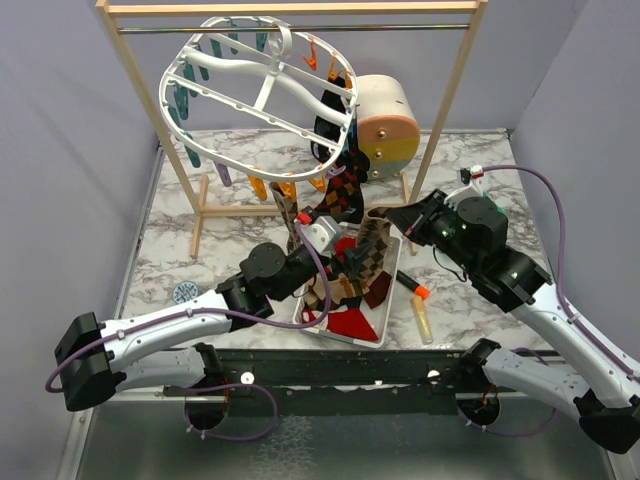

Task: Clip the socks to the hanger
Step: Pick up the sock from the bin.

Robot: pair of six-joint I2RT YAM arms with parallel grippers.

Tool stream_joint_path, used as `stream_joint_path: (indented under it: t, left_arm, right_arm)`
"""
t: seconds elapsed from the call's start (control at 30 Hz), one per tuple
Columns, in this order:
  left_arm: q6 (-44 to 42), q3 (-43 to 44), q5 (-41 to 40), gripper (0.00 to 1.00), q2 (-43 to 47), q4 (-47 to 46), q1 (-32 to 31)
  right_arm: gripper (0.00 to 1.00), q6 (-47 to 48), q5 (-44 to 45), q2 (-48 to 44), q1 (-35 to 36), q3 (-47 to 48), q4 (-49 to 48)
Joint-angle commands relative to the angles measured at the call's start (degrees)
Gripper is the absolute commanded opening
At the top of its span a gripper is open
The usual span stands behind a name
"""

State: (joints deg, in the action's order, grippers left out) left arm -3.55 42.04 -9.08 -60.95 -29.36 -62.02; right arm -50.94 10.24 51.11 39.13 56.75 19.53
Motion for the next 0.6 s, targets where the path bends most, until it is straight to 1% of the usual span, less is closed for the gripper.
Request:
stream_joint_path:
  t: [0.0, 0.1, 0.37, 0.57]
  left_arm:
    - [-2.8, 1.9, -2.2, 0.74, -1.0, -2.4, -0.3]
    - [-3.2, 2.3, -2.2, 0.69, -1.6, -3.0, -0.3]
    - [-7.5, 3.0, -1.7, 0.66, -4.0, -5.9, -0.3]
    - [-10.5, 3.0, -3.2, 0.6, -5.1, -6.9, -0.5]
  right_arm:
    - [0.0, -0.4, -0.5, 0.3, -0.1, 1.5, -0.1]
    - [0.01, -0.6, -1.6, 0.5, -0.1, 1.7, -0.4]
    - [0.01, -2.1, -5.4, 1.3, -0.1, 2.7, -0.4]
    - [0.0, -1.9, -5.9, 1.3, -0.1, 3.3, 0.0]
